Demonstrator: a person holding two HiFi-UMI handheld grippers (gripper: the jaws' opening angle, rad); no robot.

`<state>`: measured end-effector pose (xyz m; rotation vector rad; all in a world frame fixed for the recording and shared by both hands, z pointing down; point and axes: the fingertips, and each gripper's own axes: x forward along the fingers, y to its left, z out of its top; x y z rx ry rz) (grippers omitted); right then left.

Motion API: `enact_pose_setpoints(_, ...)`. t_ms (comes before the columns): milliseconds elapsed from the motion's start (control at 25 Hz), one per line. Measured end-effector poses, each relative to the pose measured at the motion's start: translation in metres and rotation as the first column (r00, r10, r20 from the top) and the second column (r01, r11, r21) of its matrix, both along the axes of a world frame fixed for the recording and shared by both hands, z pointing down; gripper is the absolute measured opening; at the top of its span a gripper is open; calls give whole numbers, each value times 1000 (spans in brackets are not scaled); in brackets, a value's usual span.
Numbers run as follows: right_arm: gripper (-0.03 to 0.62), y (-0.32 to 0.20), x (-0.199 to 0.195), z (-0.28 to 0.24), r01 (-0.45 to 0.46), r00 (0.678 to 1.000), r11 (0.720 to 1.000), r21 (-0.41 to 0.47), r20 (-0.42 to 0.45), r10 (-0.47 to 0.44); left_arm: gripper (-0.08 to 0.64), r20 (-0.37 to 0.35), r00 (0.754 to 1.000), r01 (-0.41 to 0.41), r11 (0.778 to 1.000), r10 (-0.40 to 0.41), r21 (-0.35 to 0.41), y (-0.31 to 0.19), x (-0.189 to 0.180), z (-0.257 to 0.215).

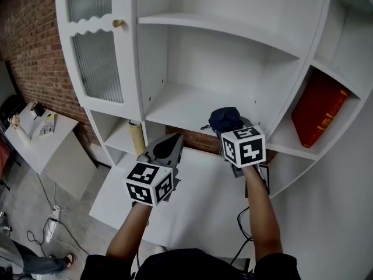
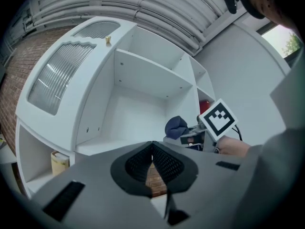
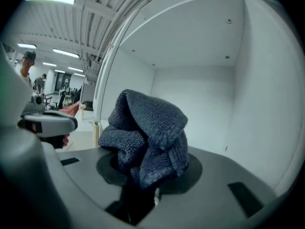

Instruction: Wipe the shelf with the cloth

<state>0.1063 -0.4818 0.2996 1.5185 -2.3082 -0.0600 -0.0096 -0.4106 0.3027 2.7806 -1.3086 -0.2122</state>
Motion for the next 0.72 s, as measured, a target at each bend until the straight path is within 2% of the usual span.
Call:
enact_pose_setpoints(80, 144, -7, 3, 7, -12, 998, 999, -41, -55, 10, 15, -1, 1000, -9, 1000, 9, 7, -2, 1, -4)
enact_pose_setpoints(400, 144, -32, 11, 18, -40, 988, 987, -158, -155, 15, 15, -11, 999, -37, 999, 38, 17, -12, 3, -8)
enact_pose_setpoints(560, 143, -37, 12, 26, -55, 985, 970, -235, -172, 14, 15, -13, 999, -43, 999, 43, 14, -17, 1, -7)
enact_pose_setpoints(720, 138, -43, 4, 28, -44, 986, 961, -274, -167, -3, 15, -18, 999, -34, 999, 34, 13, -22, -6, -6)
